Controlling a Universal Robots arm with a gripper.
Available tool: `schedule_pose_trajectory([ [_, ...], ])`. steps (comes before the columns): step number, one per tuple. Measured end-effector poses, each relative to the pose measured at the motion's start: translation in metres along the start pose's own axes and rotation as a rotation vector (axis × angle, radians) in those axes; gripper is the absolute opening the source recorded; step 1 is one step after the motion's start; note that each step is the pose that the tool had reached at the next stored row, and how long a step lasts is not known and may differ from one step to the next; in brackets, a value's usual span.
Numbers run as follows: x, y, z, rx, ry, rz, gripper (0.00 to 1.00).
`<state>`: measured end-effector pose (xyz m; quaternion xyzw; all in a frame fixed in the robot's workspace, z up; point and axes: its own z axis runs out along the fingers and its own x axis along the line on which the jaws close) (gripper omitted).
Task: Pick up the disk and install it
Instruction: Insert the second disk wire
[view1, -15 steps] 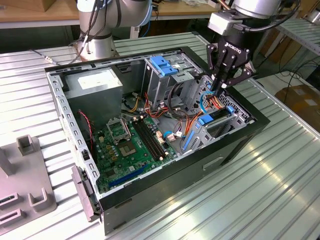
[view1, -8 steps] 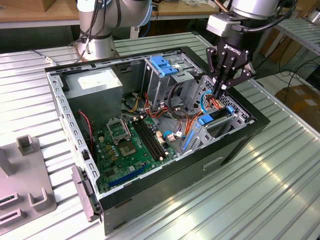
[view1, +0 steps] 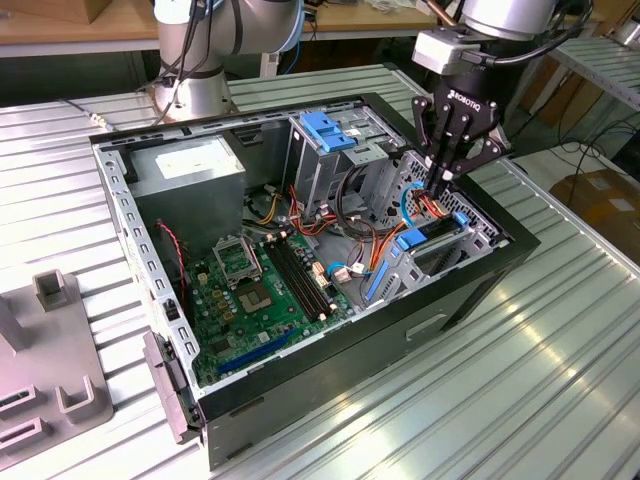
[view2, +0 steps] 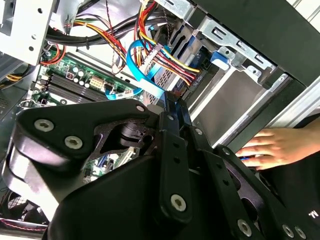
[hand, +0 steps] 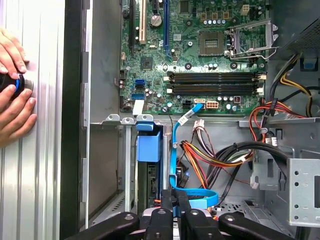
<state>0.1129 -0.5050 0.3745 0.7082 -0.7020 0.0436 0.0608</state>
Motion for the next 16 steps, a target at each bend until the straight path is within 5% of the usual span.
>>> schedule_pose_trajectory([
  [5, 0.0031, 0.0001, 0.0008, 0.0001, -0.0046, -0.001, 0.16],
  [10, 0.0143, 0.0002, 0.0033, 0.0006, -0.0327, -0.003, 0.16],
  [16, 0.0283, 0.0004, 0.0063, 0.0015, -0.1035, -0.004, 0.16],
])
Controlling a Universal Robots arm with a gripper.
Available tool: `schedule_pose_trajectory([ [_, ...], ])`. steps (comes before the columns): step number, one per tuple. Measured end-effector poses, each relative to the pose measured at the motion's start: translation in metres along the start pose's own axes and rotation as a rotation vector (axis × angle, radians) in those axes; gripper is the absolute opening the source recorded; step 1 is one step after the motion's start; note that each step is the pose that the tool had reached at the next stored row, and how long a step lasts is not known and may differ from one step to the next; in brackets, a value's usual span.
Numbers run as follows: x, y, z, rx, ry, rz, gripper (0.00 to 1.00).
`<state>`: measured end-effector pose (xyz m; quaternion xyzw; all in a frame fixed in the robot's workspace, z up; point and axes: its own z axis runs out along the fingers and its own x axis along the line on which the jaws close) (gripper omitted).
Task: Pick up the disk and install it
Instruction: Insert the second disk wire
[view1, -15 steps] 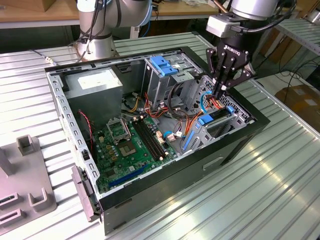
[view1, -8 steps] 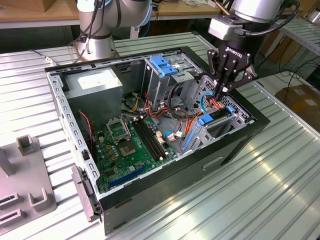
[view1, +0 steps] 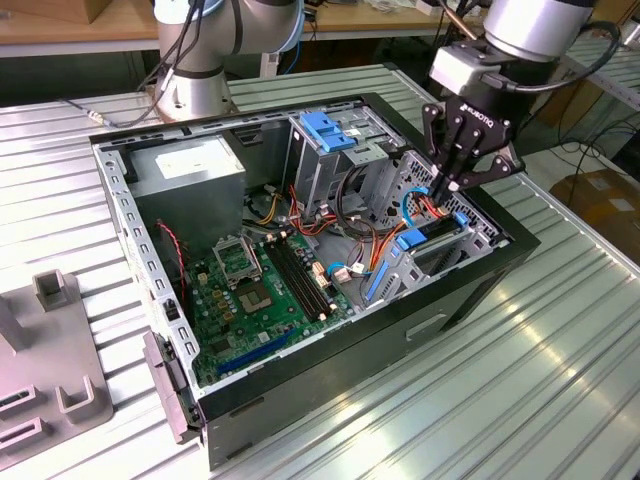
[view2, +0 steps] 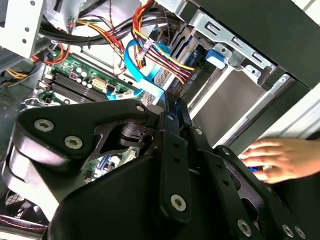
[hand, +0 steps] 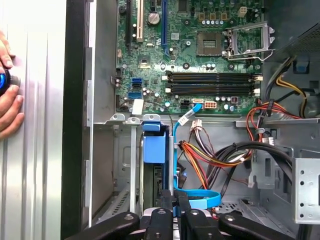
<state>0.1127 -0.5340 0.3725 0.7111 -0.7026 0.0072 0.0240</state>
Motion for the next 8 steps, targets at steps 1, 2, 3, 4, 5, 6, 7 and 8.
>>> schedule_pose_trajectory([
  [1, 0.0020, 0.0000, 0.0002, 0.0001, -0.0110, 0.000, 0.16],
  [2, 0.0043, 0.0001, 0.0006, 0.0003, -0.0230, -0.001, 0.16],
  [3, 0.0086, 0.0003, 0.0011, 0.0005, -0.0387, -0.001, 0.16],
  [4, 0.0128, 0.0004, 0.0018, 0.0006, -0.0442, -0.002, 0.16],
  [5, 0.0155, 0.0006, 0.0021, 0.0006, -0.0445, -0.002, 0.16],
  [6, 0.0171, 0.0006, 0.0022, 0.0008, -0.0444, -0.003, 0.16],
  [7, 0.0176, 0.0006, 0.0023, 0.0009, -0.0445, -0.003, 0.16],
  [8, 0.0178, 0.0006, 0.0023, 0.0010, -0.0445, -0.004, 0.16],
])
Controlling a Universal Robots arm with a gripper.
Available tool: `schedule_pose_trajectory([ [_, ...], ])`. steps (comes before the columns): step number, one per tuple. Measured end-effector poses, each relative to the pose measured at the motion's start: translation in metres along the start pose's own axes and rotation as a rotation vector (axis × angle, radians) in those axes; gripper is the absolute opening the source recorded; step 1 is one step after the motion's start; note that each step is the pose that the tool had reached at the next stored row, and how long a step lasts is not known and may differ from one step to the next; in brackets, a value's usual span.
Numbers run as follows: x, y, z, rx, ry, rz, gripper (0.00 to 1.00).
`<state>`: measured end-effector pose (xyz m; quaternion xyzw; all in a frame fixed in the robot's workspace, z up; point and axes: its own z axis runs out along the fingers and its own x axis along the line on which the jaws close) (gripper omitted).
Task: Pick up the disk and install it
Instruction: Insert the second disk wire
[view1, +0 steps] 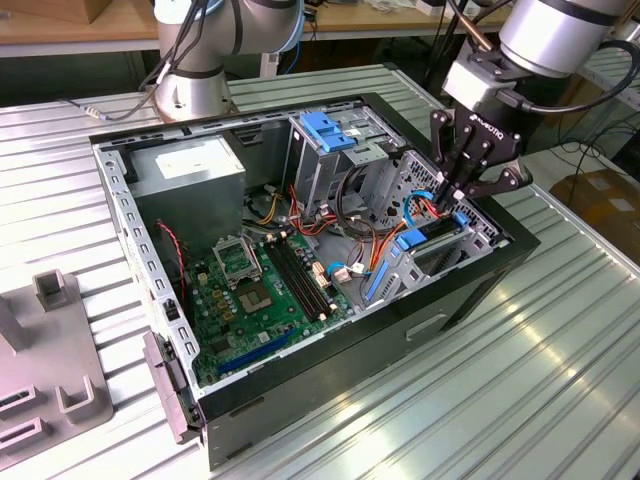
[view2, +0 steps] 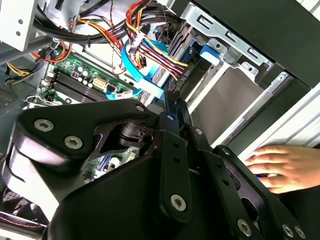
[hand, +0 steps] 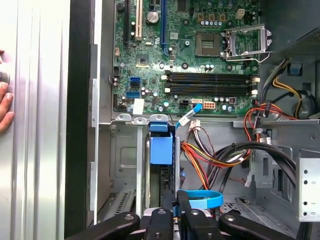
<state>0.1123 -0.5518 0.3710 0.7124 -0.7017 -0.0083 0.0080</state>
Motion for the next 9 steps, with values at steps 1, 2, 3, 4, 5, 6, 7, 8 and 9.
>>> schedule_pose_trajectory([
  [1, 0.0001, 0.0000, 0.0000, 0.0000, 0.0000, 0.000, 0.16],
  [2, 0.0001, 0.0000, 0.0000, 0.0001, -0.0001, 0.000, 0.16],
  [3, 0.0001, 0.0000, 0.0000, 0.0000, 0.0000, -0.001, 0.16],
  [4, 0.0001, 0.0000, 0.0000, 0.0001, 0.0000, 0.000, 0.16],
  [5, 0.0001, 0.0000, 0.0000, 0.0000, 0.0000, 0.000, 0.16],
  [6, 0.0001, 0.0000, 0.0000, 0.0001, 0.0000, 0.000, 0.16],
  [7, 0.0001, 0.0000, 0.0000, 0.0001, 0.0000, -0.001, 0.16],
  [8, 0.0001, 0.0000, 0.0000, 0.0000, 0.0000, -0.001, 0.16],
  [9, 0.0001, 0.0000, 0.0000, 0.0000, -0.0001, -0.001, 0.16],
])
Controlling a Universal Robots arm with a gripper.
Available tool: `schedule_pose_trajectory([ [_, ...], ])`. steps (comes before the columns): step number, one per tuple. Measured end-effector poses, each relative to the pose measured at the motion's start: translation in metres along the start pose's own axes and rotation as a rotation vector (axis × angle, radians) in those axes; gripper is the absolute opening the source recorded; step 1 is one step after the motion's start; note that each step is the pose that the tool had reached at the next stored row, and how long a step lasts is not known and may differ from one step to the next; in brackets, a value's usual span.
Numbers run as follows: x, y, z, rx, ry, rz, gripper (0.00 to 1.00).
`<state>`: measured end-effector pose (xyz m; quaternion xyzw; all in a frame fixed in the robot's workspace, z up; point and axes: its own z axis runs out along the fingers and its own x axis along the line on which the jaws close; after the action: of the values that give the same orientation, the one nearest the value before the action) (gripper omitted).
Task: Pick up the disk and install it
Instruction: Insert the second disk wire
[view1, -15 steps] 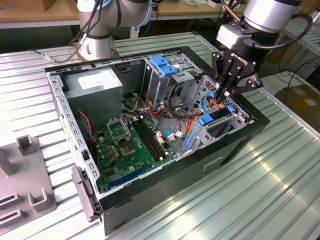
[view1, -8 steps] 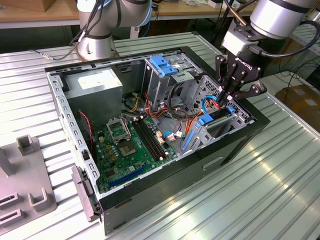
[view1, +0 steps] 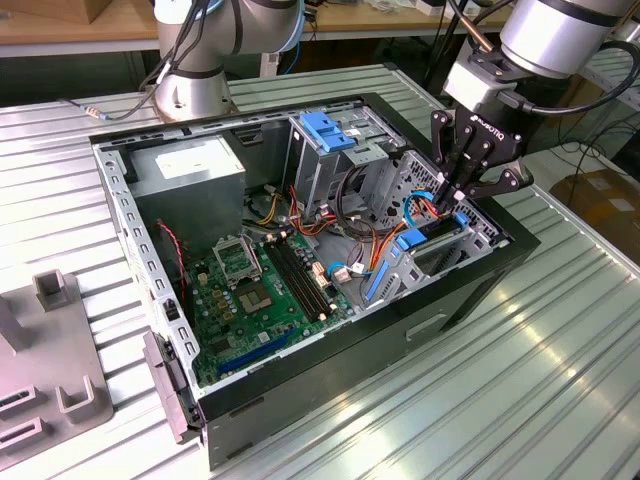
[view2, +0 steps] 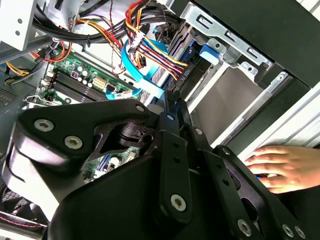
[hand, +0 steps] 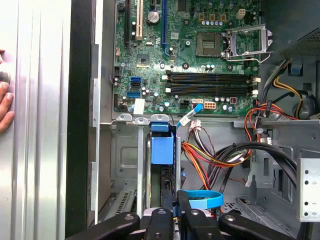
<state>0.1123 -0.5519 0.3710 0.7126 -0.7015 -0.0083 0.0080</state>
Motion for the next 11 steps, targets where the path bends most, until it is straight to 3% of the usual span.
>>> schedule_pose_trajectory([
  [3, 0.0000, 0.0000, 0.0000, 0.0001, -0.0003, 0.000, 0.16],
  [5, 0.0007, 0.0003, 0.0000, 0.0001, -0.0061, 0.000, 0.16],
  [7, 0.0033, 0.0014, 0.0001, 0.0007, -0.0307, -0.001, 0.16],
  [8, 0.0051, 0.0019, 0.0001, 0.0012, -0.0480, -0.001, 0.16],
  [9, 0.0066, 0.0021, 0.0002, 0.0015, -0.0589, -0.002, 0.16],
  [11, 0.0133, 0.0031, 0.0003, 0.0025, -0.0743, -0.002, 0.16],
])
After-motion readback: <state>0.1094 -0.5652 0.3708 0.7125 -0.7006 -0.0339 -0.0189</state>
